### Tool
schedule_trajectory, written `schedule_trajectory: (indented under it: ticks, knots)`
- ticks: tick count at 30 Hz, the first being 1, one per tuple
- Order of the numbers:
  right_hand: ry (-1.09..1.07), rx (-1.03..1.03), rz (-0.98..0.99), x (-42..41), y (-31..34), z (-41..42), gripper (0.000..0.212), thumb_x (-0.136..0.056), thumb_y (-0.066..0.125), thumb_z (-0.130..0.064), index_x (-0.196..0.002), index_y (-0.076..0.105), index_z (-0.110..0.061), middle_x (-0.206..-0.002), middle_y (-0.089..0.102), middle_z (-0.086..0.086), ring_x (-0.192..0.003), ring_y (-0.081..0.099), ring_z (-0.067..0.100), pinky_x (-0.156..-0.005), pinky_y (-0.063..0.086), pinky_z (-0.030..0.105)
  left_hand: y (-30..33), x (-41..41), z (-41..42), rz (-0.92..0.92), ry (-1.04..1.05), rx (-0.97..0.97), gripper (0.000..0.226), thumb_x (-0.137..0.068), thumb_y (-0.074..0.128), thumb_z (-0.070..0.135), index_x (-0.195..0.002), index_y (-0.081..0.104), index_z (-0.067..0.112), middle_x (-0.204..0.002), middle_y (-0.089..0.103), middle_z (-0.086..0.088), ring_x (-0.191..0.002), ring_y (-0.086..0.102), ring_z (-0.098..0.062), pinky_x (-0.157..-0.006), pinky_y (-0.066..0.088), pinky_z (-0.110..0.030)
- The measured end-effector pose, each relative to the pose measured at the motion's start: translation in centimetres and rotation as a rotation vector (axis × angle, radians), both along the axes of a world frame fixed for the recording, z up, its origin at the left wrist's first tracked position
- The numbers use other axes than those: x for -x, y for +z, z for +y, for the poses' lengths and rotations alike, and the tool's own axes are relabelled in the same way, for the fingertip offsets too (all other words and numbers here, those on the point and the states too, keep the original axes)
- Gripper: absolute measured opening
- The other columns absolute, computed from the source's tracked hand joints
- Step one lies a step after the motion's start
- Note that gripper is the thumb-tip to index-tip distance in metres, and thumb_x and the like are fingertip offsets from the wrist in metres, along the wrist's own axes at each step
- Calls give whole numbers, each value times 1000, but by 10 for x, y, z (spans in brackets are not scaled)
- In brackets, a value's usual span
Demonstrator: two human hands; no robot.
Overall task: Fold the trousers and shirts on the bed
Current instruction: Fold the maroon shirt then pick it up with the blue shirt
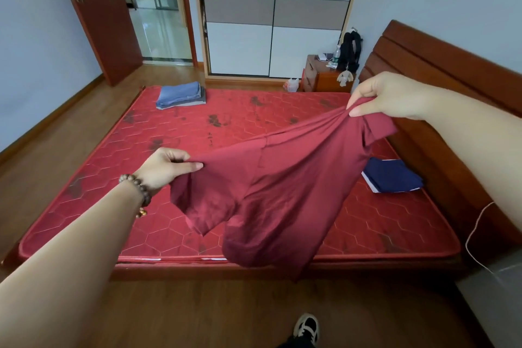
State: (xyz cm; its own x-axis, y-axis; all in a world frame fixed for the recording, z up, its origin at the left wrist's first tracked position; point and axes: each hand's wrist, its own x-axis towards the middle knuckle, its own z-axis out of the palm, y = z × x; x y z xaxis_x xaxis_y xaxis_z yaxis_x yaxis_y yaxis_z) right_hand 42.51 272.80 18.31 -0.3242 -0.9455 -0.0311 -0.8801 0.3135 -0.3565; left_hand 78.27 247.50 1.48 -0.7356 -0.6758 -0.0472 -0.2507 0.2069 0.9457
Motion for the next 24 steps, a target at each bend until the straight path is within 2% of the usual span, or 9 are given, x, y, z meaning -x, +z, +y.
schedule_trajectory:
  ticks: [3, 5, 8, 12, 14, 16, 18, 21, 24]
  knots:
    - [21, 38, -68, 7, 9, -1, 18, -84, 71, -22, -100, 73, -15, -102, 72, 10, -101, 65, 32, -92, 50, 40, 7, -1, -5, 118, 2, -252, 53, -65, 77, 20, -97, 58, -17, -96, 63, -25, -79, 60, -33, -76, 52, -40]
    - [16, 119, -178, 13, 16, -9, 19, -80, 75, -19, -99, 72, -18, -107, 71, 10, -104, 64, 29, -96, 50, 40, 15, 4, -11, 166, 3, -317, 38, -66, 76, 17, -95, 66, -7, -88, 70, -20, -72, 69, -27, -68, 59, -31]
    - [-54, 158, -327, 30, 16, -33, 26, -74, 79, -13, -96, 71, -24, -115, 67, 7, -107, 64, 19, -96, 50, 36, 19, 21, -22, 150, 11, -255, 20, -70, 75, 14, -88, 70, 7, -81, 73, -10, -69, 69, -20, -65, 57, -25]
    - [-64, -24, -83, 71, -15, -83, 37, -75, 81, -20, -109, 70, -24, -119, 62, -2, -108, 57, 10, -97, 39, 25, -2, 57, -46, -65, 67, -25, 18, -78, 75, 5, -92, 66, 11, -82, 70, -3, -74, 65, -16, -77, 52, -30]
    - [-54, -97, -10, 95, -44, -109, 34, -75, 80, -21, -108, 72, -15, -117, 66, 2, -108, 57, 14, -94, 39, 24, -20, 80, -60, -164, 74, 69, 11, -78, 76, 9, -85, 70, 14, -71, 71, 8, -64, 64, -4, -67, 49, -18]
    - [-51, -144, 28, 124, -78, -136, 31, -76, 80, -23, -102, 73, -9, -111, 68, 6, -104, 58, 21, -89, 41, 27, -42, 107, -78, -280, 102, 162, 8, -78, 78, 15, -77, 71, 11, -67, 67, 5, -57, 57, -5, -59, 45, -16]
    - [-23, -157, 30, 155, -114, -165, 26, -77, 79, -22, -99, 73, -8, -108, 67, 7, -100, 57, 22, -83, 38, 26, -68, 137, -97, -372, 128, 184, 13, -80, 77, 17, -80, 71, 6, -74, 67, -4, -65, 56, -12, -65, 48, -25]
    - [11, -149, 0, 205, -167, -212, 21, -77, 78, -17, -96, 72, -8, -102, 67, 6, -101, 59, 25, -79, 35, 25, -110, 182, -125, -453, 179, 134, 11, -81, 74, 13, -85, 70, 4, -80, 66, -5, -75, 56, -17, -71, 48, -28]
    - [-42, -120, -118, 249, -222, -258, 20, -75, 79, -11, -93, 72, -7, -105, 69, 10, -105, 62, 26, -95, 44, 35, -150, 218, -152, -572, 252, 100, 12, -81, 74, 16, -90, 70, 8, -82, 64, -4, -80, 56, -20, -74, 41, -28]
